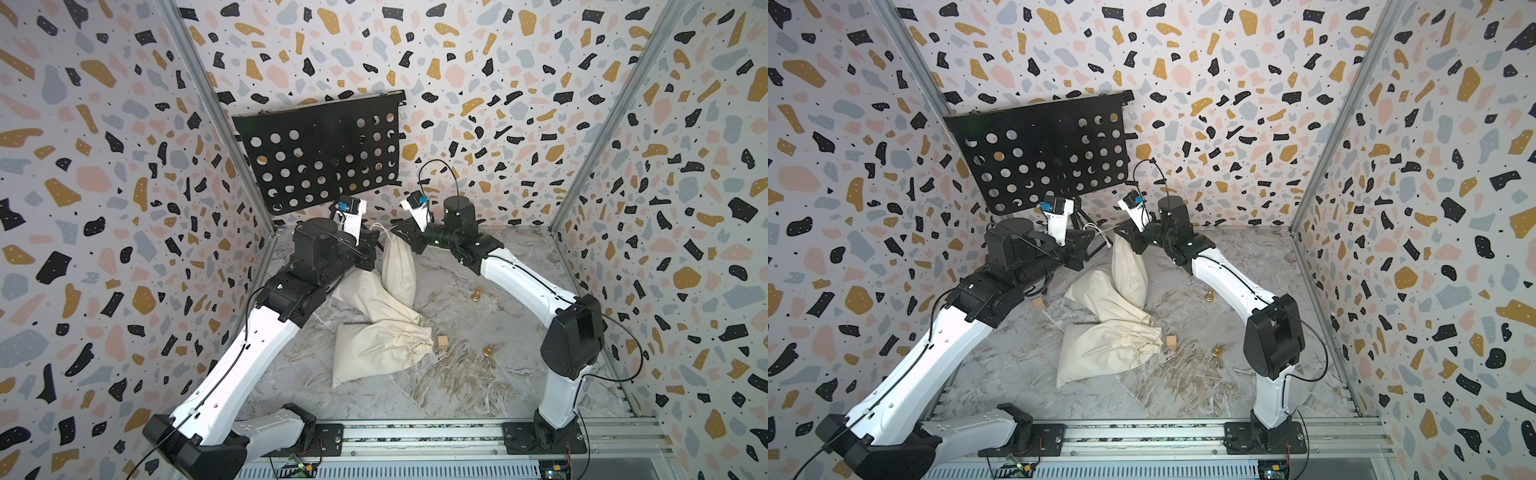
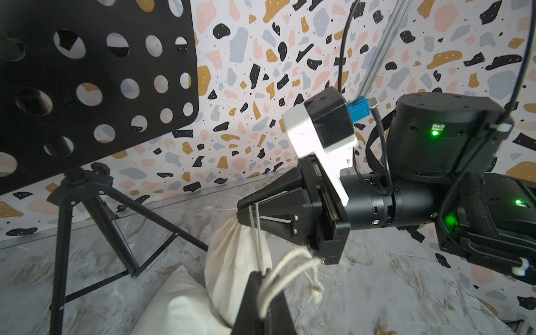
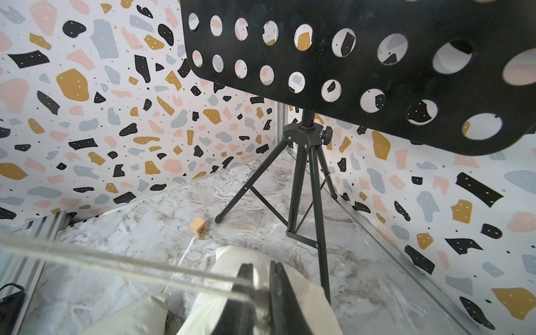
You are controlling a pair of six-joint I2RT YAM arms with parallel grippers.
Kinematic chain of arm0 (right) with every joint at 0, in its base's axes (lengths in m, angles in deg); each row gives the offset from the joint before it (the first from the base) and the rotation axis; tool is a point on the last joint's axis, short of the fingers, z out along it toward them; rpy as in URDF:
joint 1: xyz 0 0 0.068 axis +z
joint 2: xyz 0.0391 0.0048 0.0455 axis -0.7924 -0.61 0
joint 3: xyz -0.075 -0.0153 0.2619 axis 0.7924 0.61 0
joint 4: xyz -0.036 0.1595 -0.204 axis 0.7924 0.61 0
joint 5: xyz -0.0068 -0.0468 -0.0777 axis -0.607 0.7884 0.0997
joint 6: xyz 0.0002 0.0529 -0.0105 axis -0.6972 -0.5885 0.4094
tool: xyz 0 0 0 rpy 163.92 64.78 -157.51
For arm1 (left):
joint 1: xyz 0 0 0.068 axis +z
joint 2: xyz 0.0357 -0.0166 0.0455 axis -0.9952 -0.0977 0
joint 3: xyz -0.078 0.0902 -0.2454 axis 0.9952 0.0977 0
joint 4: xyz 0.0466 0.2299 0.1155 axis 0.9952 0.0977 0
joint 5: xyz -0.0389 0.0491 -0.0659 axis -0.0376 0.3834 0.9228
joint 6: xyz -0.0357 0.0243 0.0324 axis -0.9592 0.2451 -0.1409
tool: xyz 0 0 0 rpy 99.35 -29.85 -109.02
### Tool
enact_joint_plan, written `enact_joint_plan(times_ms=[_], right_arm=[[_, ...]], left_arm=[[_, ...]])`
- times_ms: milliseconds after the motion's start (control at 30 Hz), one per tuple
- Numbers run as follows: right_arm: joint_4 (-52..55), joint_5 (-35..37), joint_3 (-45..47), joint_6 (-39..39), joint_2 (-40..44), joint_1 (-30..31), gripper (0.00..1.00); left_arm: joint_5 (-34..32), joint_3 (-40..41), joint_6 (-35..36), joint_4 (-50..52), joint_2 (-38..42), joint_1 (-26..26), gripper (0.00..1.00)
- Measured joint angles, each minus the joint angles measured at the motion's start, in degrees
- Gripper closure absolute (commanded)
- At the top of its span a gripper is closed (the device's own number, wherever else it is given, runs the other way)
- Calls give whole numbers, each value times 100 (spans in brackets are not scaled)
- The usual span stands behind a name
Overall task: Close the soil bag
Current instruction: Frap the soil bag at the center of the board.
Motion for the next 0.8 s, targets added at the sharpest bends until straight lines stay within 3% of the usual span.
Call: enact_joint_plan(times_ms=[167,433,800], right_arm=[[376,2,76,153,219,-127,93],[-396,-372,1478,116,595,-269,91],[-1694,-352,2903,-42,1220,-289,70]], left_arm=[[26,229,-48,-313,68,-15,100],[140,861,-59,-570,227,-70,100],[557,984,-153,-629,282,-63,100]])
